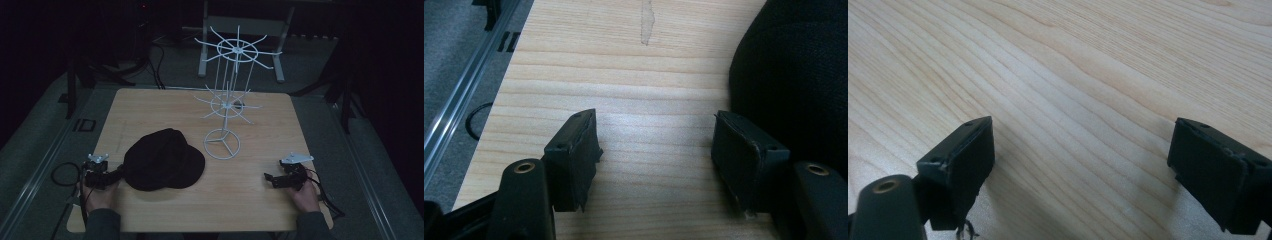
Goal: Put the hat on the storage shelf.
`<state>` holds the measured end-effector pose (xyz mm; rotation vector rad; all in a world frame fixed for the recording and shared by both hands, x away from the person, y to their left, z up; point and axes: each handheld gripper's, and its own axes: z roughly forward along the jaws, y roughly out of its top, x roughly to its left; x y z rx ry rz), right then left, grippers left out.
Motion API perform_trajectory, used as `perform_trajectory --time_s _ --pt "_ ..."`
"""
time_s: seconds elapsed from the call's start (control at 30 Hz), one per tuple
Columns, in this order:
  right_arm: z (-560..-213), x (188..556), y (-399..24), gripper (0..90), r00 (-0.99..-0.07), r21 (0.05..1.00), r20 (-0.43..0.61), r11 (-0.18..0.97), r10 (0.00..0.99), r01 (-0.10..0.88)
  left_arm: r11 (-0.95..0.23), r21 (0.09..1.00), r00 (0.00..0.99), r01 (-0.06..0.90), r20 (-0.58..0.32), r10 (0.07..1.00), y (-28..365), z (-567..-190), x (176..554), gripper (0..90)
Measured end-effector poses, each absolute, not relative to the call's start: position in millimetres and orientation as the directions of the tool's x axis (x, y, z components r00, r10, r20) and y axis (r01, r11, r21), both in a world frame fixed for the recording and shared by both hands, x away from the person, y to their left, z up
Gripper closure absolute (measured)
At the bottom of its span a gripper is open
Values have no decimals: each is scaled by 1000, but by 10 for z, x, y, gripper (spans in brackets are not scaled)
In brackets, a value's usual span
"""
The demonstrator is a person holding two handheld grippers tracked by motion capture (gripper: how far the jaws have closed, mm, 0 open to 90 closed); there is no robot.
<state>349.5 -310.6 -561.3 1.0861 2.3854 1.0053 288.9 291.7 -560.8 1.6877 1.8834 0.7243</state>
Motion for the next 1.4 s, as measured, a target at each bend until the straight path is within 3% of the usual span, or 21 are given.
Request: perform_trajectory --time_s 0.13,0.17,0.53,0.93,1.4 --pt "-5613 3493 -3105 114 -652 719 -9 459 758 523 98 676 -104 730 -32 994 2916 -5595 2885 373" --pt "-5613 3493 -3105 114 -652 719 -9 459 758 523 131 674 -107 727 -77 991 2935 -5578 2867 373" --pt "-5613 3487 -3103 115 -647 718 -10 455 763 526 138 733 -97 666 -98 990 2910 -5353 2745 404" --pt "-5613 3486 -3103 114 -647 718 -10 455 763 526 108 767 -6 632 -135 991 2726 -5180 2699 349" --pt "-5613 3486 -3101 115 -644 718 -9 453 765 528 73 735 69 674 -161 985 2502 -5215 2686 175"
